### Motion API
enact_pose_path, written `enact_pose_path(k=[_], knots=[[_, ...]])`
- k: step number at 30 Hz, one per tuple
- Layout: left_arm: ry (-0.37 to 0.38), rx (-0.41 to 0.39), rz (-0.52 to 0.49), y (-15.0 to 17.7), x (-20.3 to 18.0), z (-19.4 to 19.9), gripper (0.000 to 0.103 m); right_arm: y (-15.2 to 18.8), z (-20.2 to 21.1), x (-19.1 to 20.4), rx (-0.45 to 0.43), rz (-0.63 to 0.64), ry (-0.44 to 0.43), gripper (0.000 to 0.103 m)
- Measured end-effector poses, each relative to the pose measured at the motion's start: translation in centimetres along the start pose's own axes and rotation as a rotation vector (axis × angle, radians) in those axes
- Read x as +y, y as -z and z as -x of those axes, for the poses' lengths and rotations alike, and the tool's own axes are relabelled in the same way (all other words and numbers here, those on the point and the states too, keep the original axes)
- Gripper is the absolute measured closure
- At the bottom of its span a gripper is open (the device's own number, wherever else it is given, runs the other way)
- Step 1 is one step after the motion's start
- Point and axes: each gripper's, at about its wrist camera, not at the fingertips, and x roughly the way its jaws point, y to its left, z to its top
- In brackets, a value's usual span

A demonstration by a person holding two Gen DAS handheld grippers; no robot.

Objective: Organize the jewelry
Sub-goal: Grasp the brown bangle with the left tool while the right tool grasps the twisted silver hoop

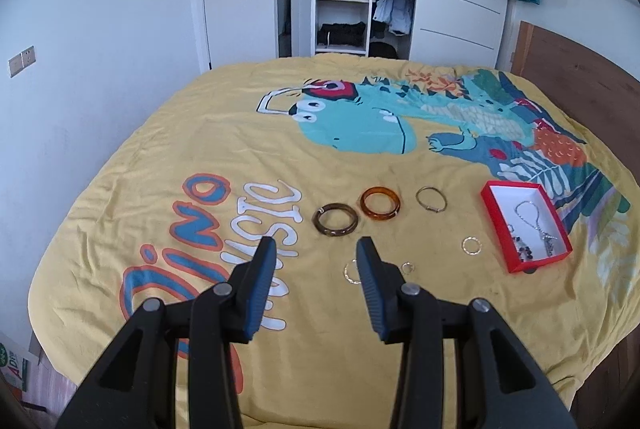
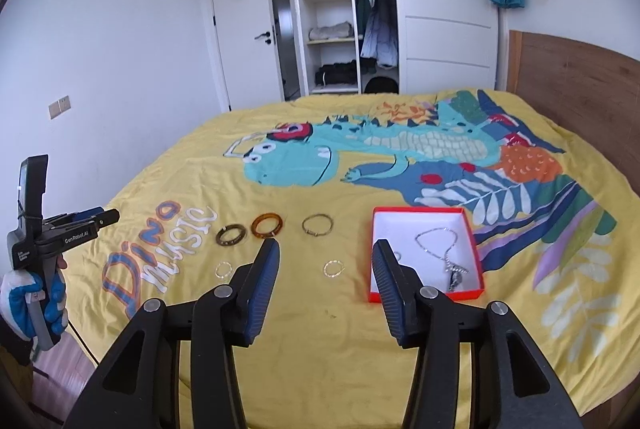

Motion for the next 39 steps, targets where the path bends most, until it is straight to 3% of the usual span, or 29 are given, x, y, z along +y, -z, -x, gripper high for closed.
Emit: enact_pose_path(k=[11, 18, 23, 30, 39], knots=[[-0.016, 0.197, 0.077, 1.9, 1.5, -12.8, 0.063, 4.1, -13.0, 0.2, 0.187, -0.039, -0.049, 0.054], [0.016, 0.285, 0.103, 1.3, 1.1, -20.8, 0.063, 5.5, -20.9, 0.6, 0.269, -0.041, -0.052, 0.047], [0.042, 0.32, 0.124, 0.4, 0.5, -25.9, 0.063, 6.2, -25.2, 0.3, 0.305, -0.054, -0.035, 0.04], [-0.005, 0.356, 0.134, -0.1, 0.7, -31.5, 0.063, 7.2, -29.2, 0.2, 0.332, -0.045, -0.009, 0.037], [-0.046, 0.324, 0.052, -0.2, 0.2, -33.8, 0.065, 6.9, -32.1, -0.1, 0.327, -0.043, 0.043, 0.037]])
